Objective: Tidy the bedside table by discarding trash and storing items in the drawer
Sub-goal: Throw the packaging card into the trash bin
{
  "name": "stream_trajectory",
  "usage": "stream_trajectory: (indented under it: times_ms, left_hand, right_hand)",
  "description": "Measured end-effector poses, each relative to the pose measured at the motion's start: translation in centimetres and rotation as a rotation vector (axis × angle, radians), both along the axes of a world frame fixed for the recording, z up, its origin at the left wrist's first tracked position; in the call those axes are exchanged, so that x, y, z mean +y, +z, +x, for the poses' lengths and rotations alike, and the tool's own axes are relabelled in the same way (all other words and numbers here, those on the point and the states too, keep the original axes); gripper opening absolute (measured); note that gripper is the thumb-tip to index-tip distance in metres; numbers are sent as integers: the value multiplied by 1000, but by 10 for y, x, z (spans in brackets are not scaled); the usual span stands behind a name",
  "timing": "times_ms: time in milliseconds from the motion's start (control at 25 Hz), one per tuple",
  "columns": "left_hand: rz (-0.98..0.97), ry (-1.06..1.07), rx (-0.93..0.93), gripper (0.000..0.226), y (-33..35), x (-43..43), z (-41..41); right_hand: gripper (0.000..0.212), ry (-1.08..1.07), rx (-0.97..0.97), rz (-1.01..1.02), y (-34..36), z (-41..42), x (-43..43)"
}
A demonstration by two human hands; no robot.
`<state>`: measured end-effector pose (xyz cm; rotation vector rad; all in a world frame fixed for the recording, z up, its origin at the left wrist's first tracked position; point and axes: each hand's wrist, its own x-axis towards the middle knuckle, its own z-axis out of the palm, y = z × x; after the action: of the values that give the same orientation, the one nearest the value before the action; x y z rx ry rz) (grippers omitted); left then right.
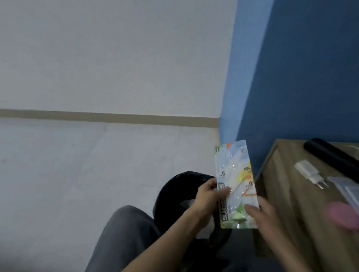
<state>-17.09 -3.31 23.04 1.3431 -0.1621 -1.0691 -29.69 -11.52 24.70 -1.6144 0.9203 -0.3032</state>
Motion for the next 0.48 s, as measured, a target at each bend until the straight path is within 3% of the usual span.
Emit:
stream_trajectory:
  times_ms: [200,480]
  left_hand:
    - [109,102,-144,26,-27,53,36]
    - [204,97,-214,17,-59,82,58]
  right_hand:
    - [33,93,130,72,-43,49,20]
    - [27,42,50,242,-65,80,41]
